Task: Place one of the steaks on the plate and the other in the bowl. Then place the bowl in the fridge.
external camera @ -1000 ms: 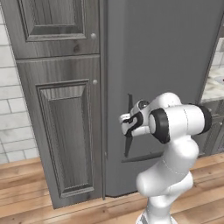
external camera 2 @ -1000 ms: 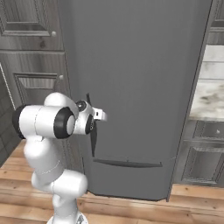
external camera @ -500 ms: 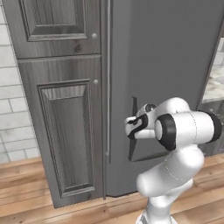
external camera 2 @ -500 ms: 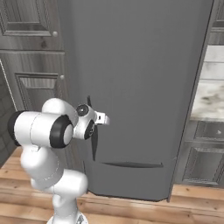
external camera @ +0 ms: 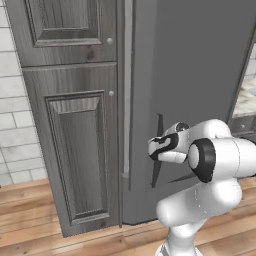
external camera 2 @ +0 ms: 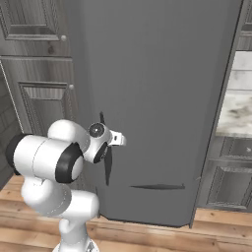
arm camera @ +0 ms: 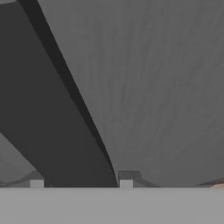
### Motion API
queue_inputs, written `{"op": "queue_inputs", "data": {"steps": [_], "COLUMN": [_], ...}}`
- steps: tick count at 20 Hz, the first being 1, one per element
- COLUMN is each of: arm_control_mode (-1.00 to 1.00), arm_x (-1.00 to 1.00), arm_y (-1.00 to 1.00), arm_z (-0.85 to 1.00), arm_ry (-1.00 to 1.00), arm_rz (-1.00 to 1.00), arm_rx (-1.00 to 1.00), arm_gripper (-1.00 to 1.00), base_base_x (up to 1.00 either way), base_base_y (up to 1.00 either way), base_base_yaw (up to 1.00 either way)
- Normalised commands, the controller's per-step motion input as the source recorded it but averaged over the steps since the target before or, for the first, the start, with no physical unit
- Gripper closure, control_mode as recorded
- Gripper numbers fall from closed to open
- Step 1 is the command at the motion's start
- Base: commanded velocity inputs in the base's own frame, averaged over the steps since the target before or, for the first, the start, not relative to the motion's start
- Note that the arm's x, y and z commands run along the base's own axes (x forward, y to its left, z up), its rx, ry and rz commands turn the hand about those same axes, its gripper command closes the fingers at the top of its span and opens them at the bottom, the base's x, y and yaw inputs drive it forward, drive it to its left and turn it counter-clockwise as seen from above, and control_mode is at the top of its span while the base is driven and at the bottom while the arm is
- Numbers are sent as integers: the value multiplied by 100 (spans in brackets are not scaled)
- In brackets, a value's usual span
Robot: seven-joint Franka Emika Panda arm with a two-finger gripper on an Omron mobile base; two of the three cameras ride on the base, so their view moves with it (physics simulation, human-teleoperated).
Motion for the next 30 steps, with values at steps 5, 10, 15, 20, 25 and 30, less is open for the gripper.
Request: {"op": "queue_inputs", "data": {"steps": [5, 10, 15, 20, 25, 30], "arm_control_mode": [-100, -100, -100, -100, -100, -100], "arm_x": [-10, -4, 0, -4, -23, -17], "arm_y": [-55, -23, 0, -7, -30, -28], "arm_z": [0, 0, 0, 8, 34, 68], "arm_ry": [0, 0, 0, 0, 0, 0], "arm_rz": [0, 0, 0, 0, 0, 0], "arm_rx": [0, 0, 0, 0, 0, 2], "arm_gripper": [100, 100, -100, -100, -100, -100], "base_base_x": [0, 0, 0, 0, 0, 0], "base_base_y": [0, 0, 0, 0, 0, 0], "base_base_yaw": [0, 0, 0, 0, 0, 0]}}
